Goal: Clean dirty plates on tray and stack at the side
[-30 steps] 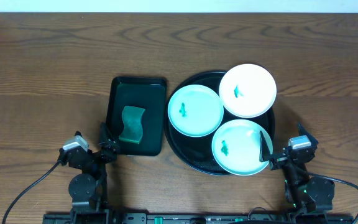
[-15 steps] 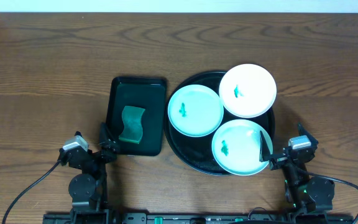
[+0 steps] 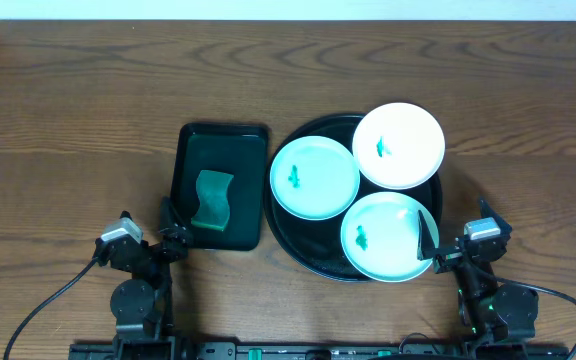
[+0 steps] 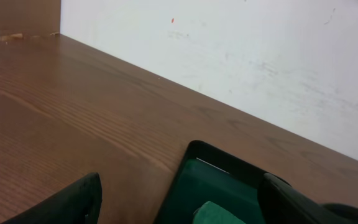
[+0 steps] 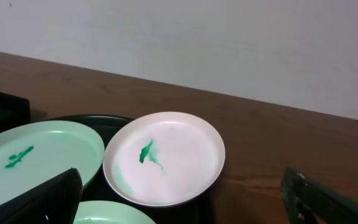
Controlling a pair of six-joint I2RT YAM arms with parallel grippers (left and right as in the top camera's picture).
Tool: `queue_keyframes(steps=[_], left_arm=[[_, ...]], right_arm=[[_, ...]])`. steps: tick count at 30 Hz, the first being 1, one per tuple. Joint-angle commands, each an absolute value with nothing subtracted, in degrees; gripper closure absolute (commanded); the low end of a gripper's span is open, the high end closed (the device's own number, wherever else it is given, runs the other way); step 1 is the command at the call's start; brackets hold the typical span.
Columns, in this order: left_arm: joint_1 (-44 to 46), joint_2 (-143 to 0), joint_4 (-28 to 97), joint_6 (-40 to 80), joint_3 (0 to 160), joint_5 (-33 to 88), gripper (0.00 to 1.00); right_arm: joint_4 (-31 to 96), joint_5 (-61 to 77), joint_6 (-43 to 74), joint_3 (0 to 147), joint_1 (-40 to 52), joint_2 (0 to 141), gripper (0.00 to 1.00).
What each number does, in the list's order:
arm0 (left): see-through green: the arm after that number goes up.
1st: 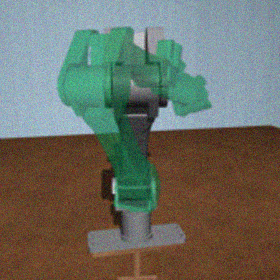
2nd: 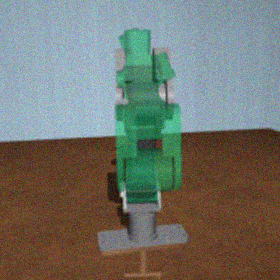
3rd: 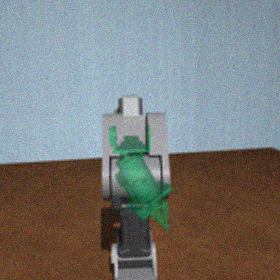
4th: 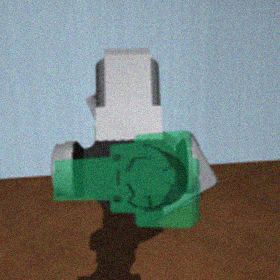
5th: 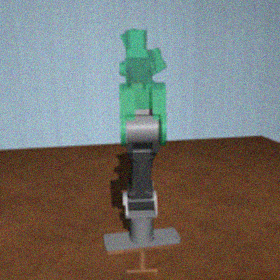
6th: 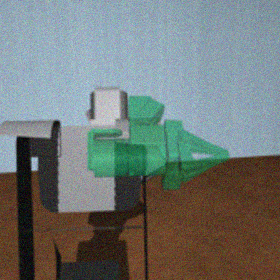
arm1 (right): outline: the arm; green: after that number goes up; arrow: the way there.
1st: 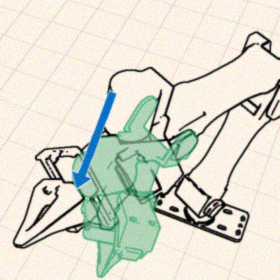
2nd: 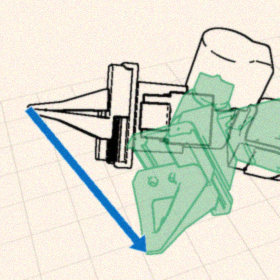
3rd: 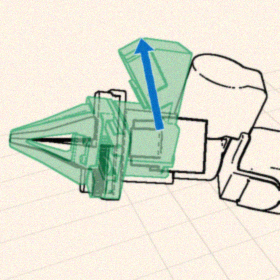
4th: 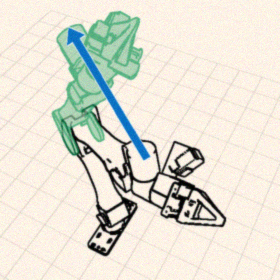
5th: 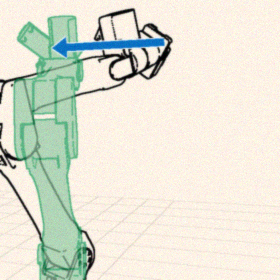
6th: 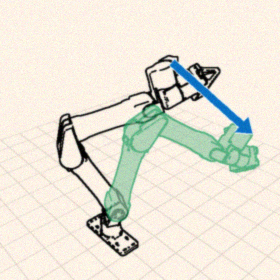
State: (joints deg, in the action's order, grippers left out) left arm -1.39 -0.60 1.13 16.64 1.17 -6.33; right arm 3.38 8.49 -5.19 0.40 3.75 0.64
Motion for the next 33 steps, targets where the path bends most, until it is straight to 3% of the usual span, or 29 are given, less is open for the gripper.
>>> queue_keyframes(steps=[1, 24, 33], left_arm=[[-1.26, -0.23, 3.6, 16.12, 0.23, -6.94, 0.2], [-1.26, -0.43, 4.32, 18.7, 7.05, 2.42, 0.2], [-1.26, -7.57, 13.58, 18.72, 22.79, 3.18, 0.2]], right_arm=[[3.64, 7.97, -4.56, 0.32, 4.16, 0.38, 0.01], [4.45, 10.02, -0.86, 2.66, 4.16, 0.38, 0.01], [18.41, 7.07, 1.65, 17.87, 4.16, 3.07, 0.01]])
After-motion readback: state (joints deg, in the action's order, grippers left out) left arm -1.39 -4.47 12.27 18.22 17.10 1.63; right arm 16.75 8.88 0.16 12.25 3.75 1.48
